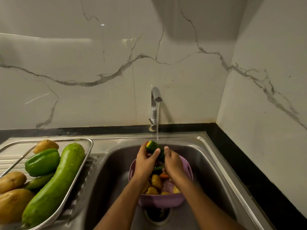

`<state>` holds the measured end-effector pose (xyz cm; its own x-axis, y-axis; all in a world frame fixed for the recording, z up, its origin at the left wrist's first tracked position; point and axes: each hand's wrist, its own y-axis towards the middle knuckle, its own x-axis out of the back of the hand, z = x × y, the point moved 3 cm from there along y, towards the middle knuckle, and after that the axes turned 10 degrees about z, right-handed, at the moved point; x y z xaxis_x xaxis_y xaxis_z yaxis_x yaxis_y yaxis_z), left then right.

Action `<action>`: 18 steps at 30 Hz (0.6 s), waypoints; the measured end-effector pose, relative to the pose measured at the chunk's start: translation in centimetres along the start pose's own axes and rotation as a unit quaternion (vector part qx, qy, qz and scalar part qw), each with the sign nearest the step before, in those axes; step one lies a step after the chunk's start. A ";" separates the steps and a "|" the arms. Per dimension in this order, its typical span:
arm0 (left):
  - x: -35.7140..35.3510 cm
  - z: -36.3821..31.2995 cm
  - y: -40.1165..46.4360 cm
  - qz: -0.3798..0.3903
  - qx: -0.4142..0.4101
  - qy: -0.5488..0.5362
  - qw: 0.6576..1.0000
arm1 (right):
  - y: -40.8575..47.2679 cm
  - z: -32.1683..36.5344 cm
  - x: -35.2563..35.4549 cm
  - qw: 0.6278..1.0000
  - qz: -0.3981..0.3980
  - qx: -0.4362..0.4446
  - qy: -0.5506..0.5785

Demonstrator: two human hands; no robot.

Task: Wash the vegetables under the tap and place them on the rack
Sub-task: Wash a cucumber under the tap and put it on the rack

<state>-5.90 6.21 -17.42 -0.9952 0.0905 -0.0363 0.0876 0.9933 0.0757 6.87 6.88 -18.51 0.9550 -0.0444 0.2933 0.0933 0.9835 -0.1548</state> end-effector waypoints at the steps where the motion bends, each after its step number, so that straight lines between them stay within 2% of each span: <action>1: 0.2 0.1 0.0 -0.016 0.010 -0.019 1.000 | -0.2 0.2 -0.5 0.999 0.013 0.033 -0.011; 3: 0.6 0.4 0.0 -0.039 0.032 -0.043 0.998 | -0.9 0.8 -1.2 0.996 0.040 0.071 -0.036; 7: 0.5 0.5 0.0 -0.050 0.057 -0.082 0.994 | -1.2 1.5 -1.4 0.987 0.040 0.126 -0.096; 11: -0.3 -0.4 -0.3 -0.009 0.062 -0.151 0.987 | -1.5 1.6 -0.7 0.988 0.051 0.126 -0.077; 13: -0.4 -0.4 -0.3 0.009 0.052 -0.133 0.990 | -1.1 1.6 -0.6 0.995 0.059 0.076 -0.030; 15: -0.4 -0.6 -0.4 0.021 0.042 -0.108 0.993 | -0.3 1.1 -0.7 0.994 0.085 -0.026 0.063; 18: -0.3 -0.7 -0.3 0.022 0.043 -0.101 0.994 | -0.8 0.3 -1.2 0.949 0.188 -0.158 0.199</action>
<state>-5.62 5.87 -16.75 -0.9623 0.1380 -0.2342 0.1426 0.9898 -0.0029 5.62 6.22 -18.48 0.9622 0.1753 -0.2086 -0.2560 0.8438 -0.4717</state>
